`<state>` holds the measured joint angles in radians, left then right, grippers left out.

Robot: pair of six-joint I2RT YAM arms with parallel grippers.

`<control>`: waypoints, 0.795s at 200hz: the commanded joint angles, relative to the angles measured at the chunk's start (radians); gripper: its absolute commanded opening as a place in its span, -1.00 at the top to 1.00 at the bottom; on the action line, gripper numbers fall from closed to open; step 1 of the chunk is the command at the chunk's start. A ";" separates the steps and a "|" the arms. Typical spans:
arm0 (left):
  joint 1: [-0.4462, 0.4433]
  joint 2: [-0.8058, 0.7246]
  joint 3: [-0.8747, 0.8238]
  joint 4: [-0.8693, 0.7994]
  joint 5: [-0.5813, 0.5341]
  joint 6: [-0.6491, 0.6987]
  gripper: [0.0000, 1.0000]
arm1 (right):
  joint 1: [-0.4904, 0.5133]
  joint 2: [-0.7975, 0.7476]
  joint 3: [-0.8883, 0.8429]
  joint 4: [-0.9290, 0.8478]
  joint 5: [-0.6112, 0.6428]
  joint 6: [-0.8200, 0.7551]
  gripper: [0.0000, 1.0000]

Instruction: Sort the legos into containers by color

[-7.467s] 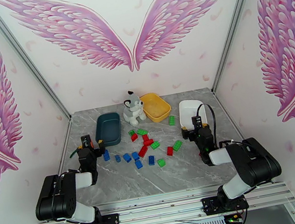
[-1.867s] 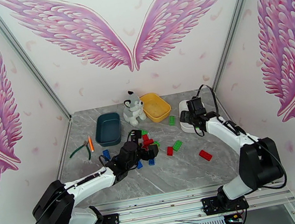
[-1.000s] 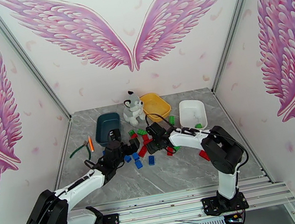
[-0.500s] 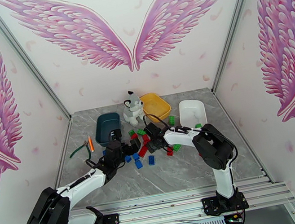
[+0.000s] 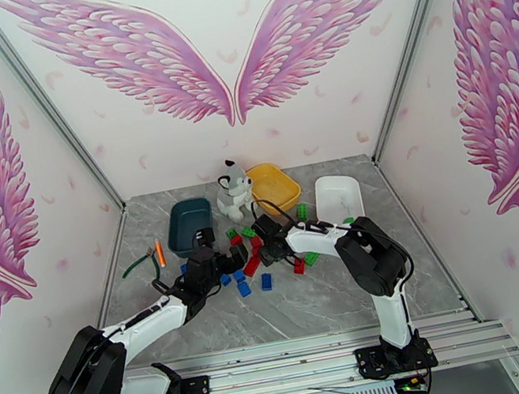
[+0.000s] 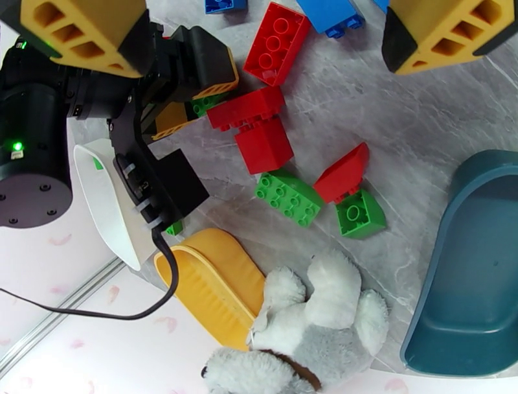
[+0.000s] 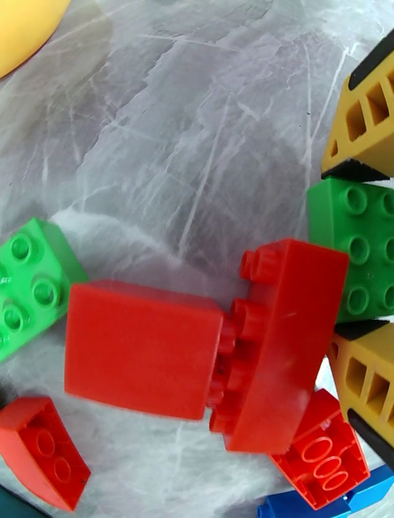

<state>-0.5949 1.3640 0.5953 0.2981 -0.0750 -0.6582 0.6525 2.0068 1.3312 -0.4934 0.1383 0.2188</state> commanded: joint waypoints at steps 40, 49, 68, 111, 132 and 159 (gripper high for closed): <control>0.001 0.028 0.040 0.019 0.057 0.022 -0.98 | -0.036 -0.106 -0.044 0.011 0.018 0.028 0.02; -0.008 0.039 0.053 0.018 0.074 0.035 -0.97 | -0.051 -0.138 -0.066 0.022 0.020 0.033 0.04; -0.044 0.062 0.084 0.013 0.084 0.075 -0.97 | -0.097 -0.200 -0.106 0.038 0.037 0.061 0.14; -0.162 0.145 0.172 0.005 0.081 0.175 -0.98 | -0.269 -0.362 -0.220 0.110 0.047 0.171 0.17; -0.255 0.171 0.204 0.010 0.009 0.274 -0.98 | -0.356 -0.415 -0.241 0.142 0.079 0.196 0.15; -0.388 0.168 0.227 0.008 -0.150 0.439 -0.98 | -0.464 -0.401 -0.192 0.133 0.092 0.224 0.12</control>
<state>-0.8928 1.5299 0.7746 0.2977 -0.0856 -0.3977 0.2607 1.6089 1.1065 -0.3843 0.2001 0.3832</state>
